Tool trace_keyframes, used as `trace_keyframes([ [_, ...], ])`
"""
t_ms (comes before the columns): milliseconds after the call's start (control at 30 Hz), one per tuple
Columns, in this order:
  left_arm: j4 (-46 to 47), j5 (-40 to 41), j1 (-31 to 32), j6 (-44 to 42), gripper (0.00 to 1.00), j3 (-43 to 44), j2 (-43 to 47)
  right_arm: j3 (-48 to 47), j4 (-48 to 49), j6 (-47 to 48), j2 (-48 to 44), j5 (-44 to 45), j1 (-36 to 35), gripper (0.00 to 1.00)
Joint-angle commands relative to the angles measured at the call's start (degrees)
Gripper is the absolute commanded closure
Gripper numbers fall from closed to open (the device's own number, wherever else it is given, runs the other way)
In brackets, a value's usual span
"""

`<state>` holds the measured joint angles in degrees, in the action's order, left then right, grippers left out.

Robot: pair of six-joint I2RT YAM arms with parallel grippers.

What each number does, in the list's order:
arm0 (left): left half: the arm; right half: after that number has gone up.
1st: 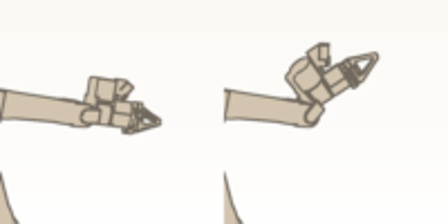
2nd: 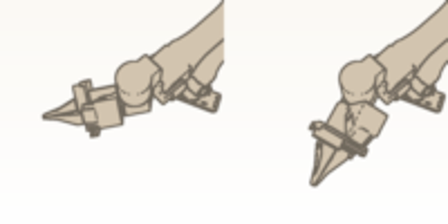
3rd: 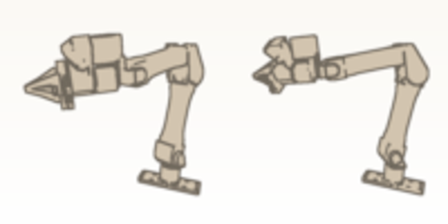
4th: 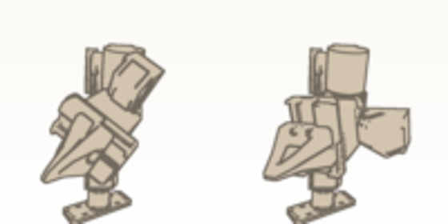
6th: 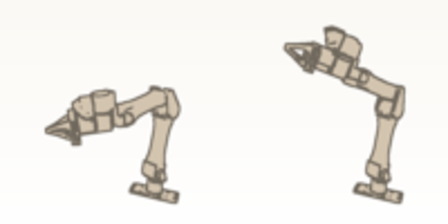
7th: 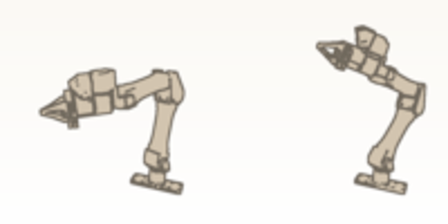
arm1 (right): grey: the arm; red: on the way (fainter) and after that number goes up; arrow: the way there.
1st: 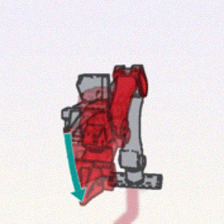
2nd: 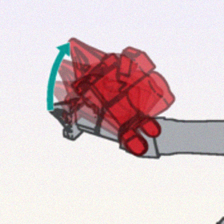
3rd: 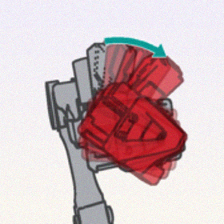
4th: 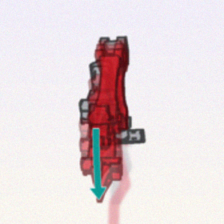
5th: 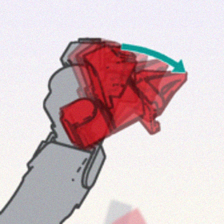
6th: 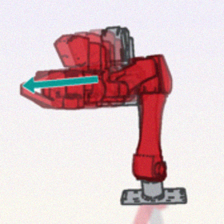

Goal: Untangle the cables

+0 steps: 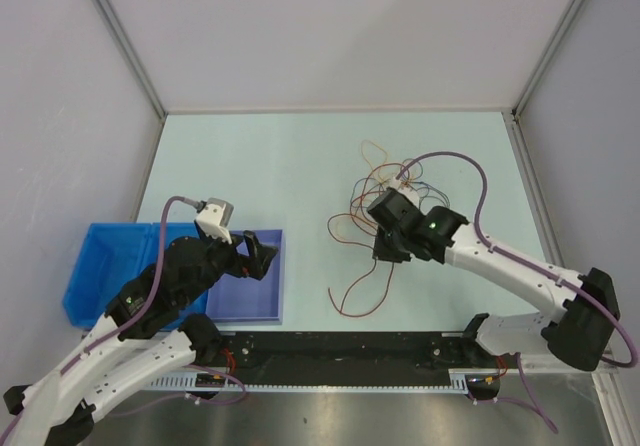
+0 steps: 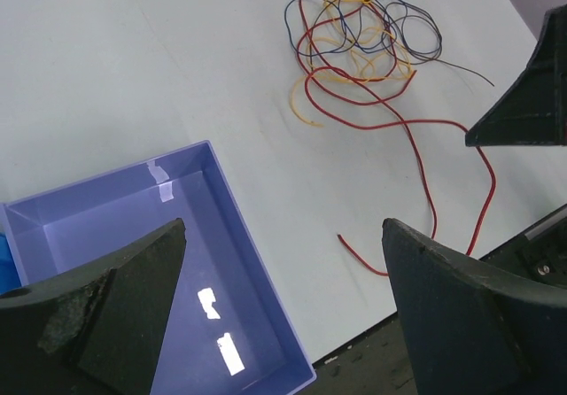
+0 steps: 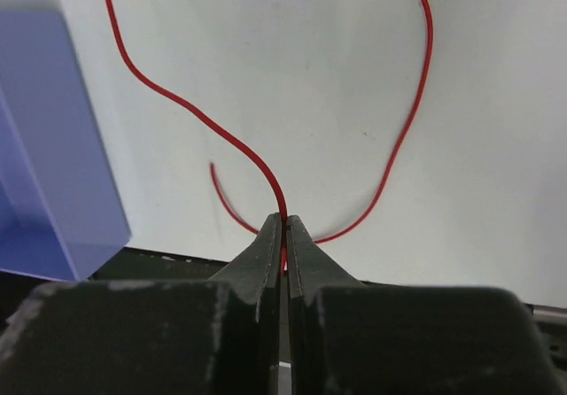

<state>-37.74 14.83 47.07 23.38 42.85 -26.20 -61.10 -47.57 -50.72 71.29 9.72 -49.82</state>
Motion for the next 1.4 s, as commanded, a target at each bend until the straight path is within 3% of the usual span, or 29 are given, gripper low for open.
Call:
trace_keyframes([
  [0,2.05,-0.24,-0.31,-1.40,0.03,-0.22,0.36,-0.34,-5.78,-4.56,6.64,4.96,-4.13,0.88],
  [33,2.05,-0.24,-0.31,-1.40,0.03,-0.22,0.44,-0.33,-5.69,-5.87,8.59,5.40,-4.84,0.63],
  [133,2.05,-0.24,-0.40,-1.49,0.03,-0.22,0.36,-0.33,-5.34,-7.55,13.94,6.19,-6.69,0.32],
  [200,2.05,-0.15,-0.40,-1.49,0.03,-0.22,0.36,-0.33,-5.25,-8.43,15.19,7.15,-6.52,0.28],
  [433,1.96,-0.06,-0.40,-1.58,0.03,-0.22,-0.43,-0.07,-2.26,-3.96,16.78,7.33,-0.64,0.28],
  [567,1.97,-0.06,-0.31,-1.58,0.03,-0.22,-0.87,0.54,-1.13,-1.23,19.23,5.50,-1.06,0.25],
  [700,2.14,-0.24,-0.40,-1.67,0.03,-0.22,-1.40,2.12,-0.86,-3.41,21.87,2.86,-3.17,0.20],
  [967,2.14,-0.24,-0.40,-1.67,0.03,-0.31,-1.14,6.52,2.04,-13.26,21.88,0.30,-8.18,0.19],
  [1133,1.96,-0.07,-0.31,-1.67,0.03,-0.31,-0.88,8.19,2.66,-17.39,21.70,0.30,-10.73,0.25],
  [1367,1.88,0.29,-0.40,-1.67,0.03,-0.31,-0.26,11.70,5.03,-20.73,19.42,1.53,-11.70,0.50],
])
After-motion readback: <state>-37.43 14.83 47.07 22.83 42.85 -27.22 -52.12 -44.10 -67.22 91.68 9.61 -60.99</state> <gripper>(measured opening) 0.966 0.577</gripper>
